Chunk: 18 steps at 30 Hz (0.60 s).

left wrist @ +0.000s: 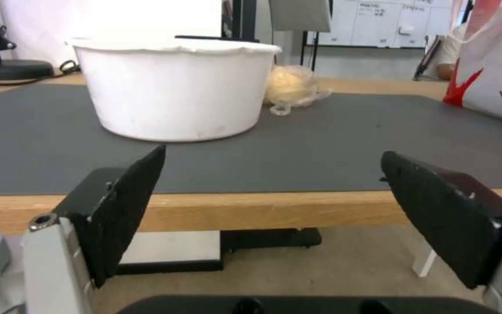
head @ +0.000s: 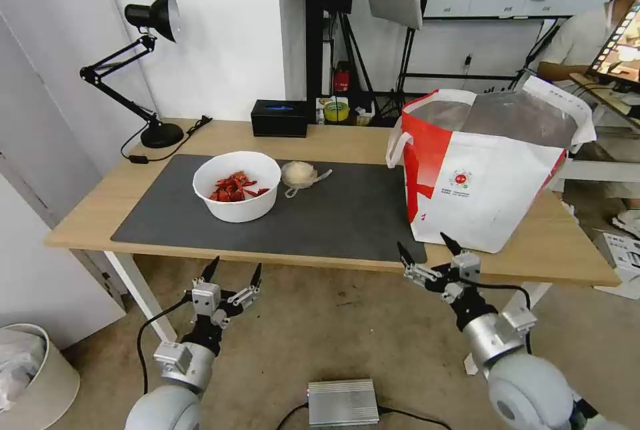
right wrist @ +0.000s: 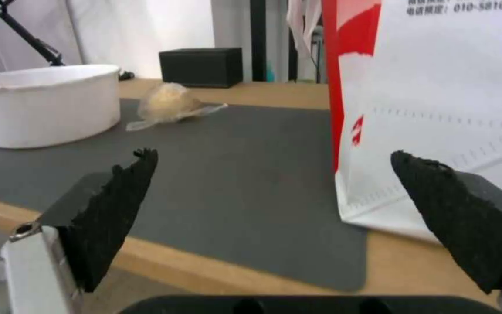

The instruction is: Pick up the trash from the table and place it into the takeout bag.

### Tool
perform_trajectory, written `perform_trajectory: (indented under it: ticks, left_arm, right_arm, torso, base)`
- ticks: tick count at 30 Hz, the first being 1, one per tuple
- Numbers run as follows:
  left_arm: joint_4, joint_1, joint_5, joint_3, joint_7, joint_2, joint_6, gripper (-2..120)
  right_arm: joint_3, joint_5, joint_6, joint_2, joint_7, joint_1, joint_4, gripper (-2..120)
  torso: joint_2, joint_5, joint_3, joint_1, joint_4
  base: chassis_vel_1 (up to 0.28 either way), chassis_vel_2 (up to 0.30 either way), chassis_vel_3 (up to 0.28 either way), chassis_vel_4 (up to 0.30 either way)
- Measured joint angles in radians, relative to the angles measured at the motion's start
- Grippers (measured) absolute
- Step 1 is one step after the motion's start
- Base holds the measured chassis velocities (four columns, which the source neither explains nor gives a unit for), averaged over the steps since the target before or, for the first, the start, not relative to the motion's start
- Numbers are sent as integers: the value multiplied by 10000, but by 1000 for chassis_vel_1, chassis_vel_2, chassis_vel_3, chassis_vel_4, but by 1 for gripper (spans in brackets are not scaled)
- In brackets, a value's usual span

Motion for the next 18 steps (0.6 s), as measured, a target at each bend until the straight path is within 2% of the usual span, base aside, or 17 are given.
perform_trajectory:
  ticks: [18]
  left_arm:
    - [45, 42, 10, 56, -52, -112, 56, 100]
  right_arm:
    - [-62, -306, -52, 186, 273, -592, 203, 100]
  torso:
    - [0, 1, 1, 0, 0]
  base:
    - [0, 0, 0, 0]
